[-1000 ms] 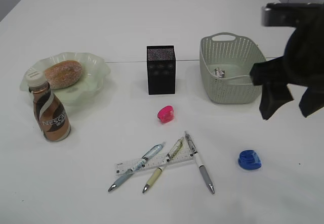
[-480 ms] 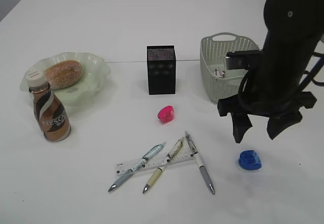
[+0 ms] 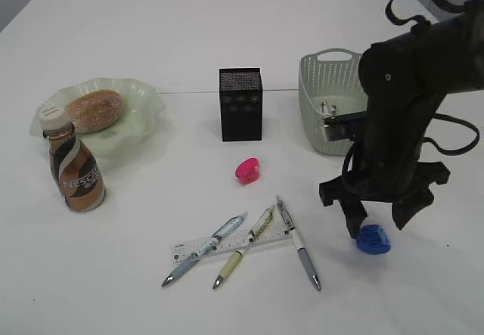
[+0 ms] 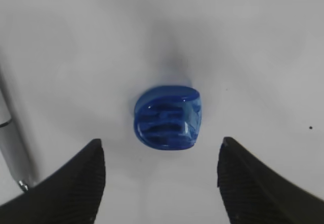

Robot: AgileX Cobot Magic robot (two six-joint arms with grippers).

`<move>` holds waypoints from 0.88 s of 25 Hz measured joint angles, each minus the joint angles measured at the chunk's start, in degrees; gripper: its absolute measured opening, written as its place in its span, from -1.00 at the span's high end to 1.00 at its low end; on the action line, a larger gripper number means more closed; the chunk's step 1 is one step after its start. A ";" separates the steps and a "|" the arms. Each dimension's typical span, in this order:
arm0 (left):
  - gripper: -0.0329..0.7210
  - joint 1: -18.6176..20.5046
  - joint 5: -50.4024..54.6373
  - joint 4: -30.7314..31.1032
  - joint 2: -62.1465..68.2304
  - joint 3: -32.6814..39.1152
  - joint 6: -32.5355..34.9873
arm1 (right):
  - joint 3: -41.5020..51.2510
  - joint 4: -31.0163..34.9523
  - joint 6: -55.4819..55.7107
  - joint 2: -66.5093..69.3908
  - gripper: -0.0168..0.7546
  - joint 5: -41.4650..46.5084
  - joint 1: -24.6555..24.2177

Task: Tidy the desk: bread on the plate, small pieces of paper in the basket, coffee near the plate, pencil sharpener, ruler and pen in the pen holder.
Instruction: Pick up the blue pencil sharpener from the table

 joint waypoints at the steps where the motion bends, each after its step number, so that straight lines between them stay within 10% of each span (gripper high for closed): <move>1: -0.32 0.00 0.25 0.05 0.00 0.00 0.00 | 0.00 -0.12 0.00 0.72 -0.36 0.00 -0.09; 22: -0.32 0.00 1.16 0.40 0.00 0.00 0.00 | 0.00 -0.21 0.37 5.35 -0.36 -3.36 -1.61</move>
